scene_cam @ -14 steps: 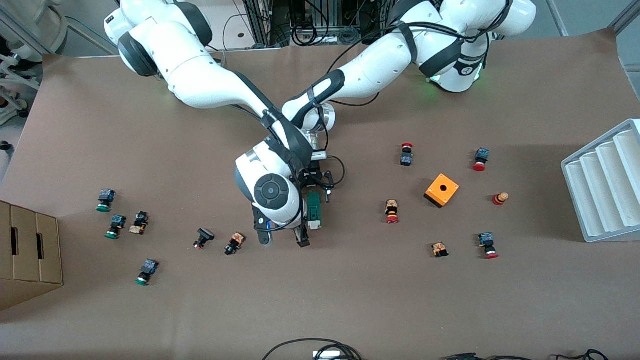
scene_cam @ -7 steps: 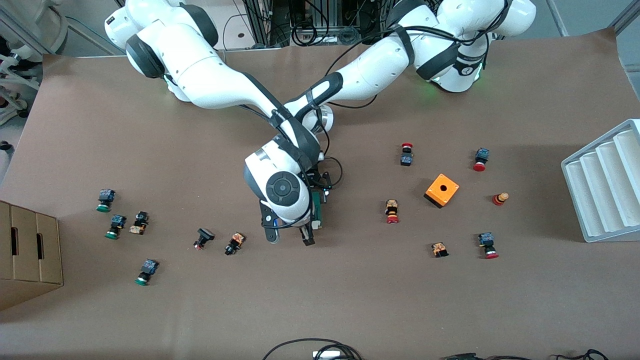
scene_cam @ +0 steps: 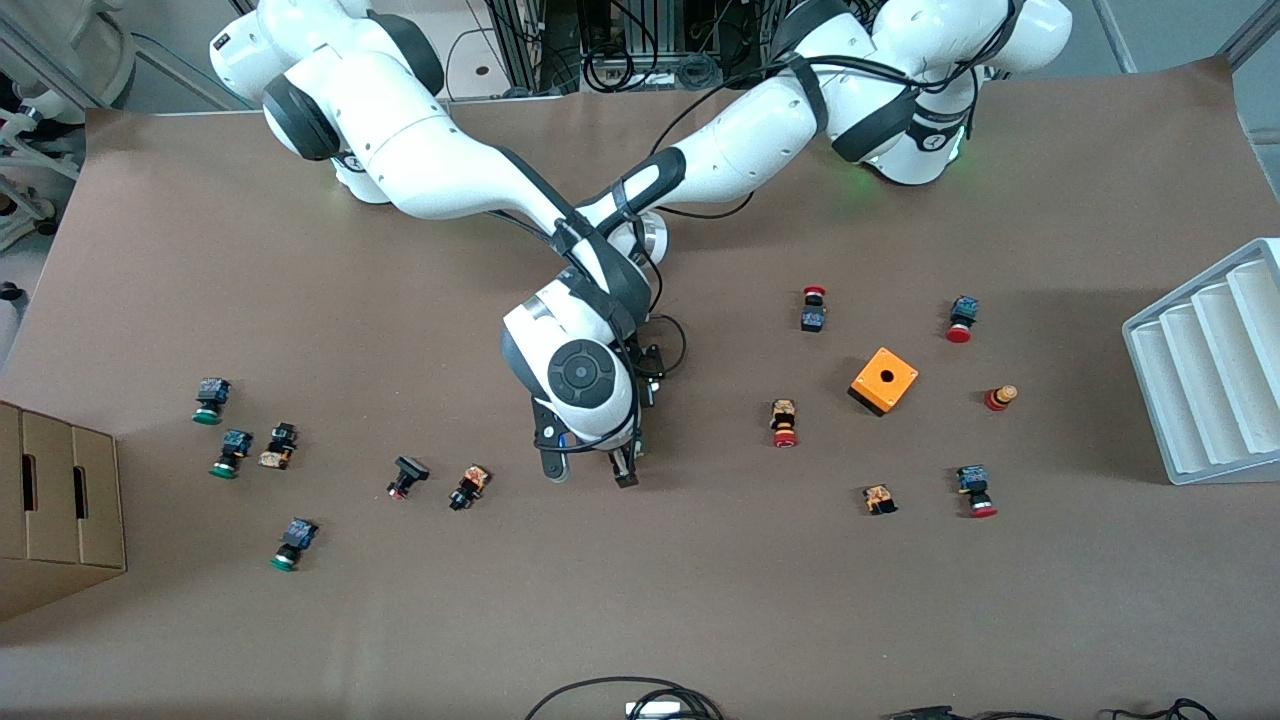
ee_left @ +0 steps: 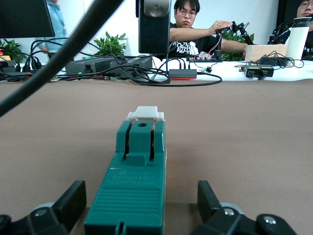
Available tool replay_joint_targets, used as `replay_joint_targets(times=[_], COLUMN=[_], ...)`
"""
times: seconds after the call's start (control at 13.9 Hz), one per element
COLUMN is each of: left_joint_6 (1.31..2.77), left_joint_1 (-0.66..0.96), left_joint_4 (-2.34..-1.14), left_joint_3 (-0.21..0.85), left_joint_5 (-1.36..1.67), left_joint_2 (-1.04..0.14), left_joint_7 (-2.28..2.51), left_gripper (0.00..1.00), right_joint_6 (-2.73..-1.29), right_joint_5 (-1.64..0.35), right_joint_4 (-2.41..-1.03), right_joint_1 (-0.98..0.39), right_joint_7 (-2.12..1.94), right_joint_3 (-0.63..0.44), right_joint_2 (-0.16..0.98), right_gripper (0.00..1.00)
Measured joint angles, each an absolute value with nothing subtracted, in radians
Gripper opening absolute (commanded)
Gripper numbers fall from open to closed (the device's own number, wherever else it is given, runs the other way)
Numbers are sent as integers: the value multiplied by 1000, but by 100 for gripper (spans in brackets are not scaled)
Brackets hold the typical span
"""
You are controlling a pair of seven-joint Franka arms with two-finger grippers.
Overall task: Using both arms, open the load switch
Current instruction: 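Bring the right gripper over the white lever of the switch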
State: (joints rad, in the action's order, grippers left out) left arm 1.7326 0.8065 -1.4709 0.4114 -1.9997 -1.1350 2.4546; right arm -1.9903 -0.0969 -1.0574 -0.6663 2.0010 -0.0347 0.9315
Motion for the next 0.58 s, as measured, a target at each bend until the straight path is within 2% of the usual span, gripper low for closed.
replay_joint_targets(times=[0.07,0.36,0.58], left_joint_6=[1733,1733,1732], left_joint_1=[806,807,807], left_joint_4=[-1471,-1468,-1468], left_joint_3=[411,411,409], left_joint_5=[-2000,-2000,-2010], left_joint_2=[-1135,-1136,-1136], left_joint_7=[2455,2454,2453], left_gripper=[99,78,69], right_joint_6=[-2000,-2055,-2078], right_joint_5=[-97,-97,-97], right_joint_4=[-1056,-1050,-1049], right_joint_1=[-670,-672,-678], right_joint_7=[2002,2018,2034], right_joint_3=[-43,-58,-61], right_joint_2=[938,962,981], right_gripper=[83,75,71])
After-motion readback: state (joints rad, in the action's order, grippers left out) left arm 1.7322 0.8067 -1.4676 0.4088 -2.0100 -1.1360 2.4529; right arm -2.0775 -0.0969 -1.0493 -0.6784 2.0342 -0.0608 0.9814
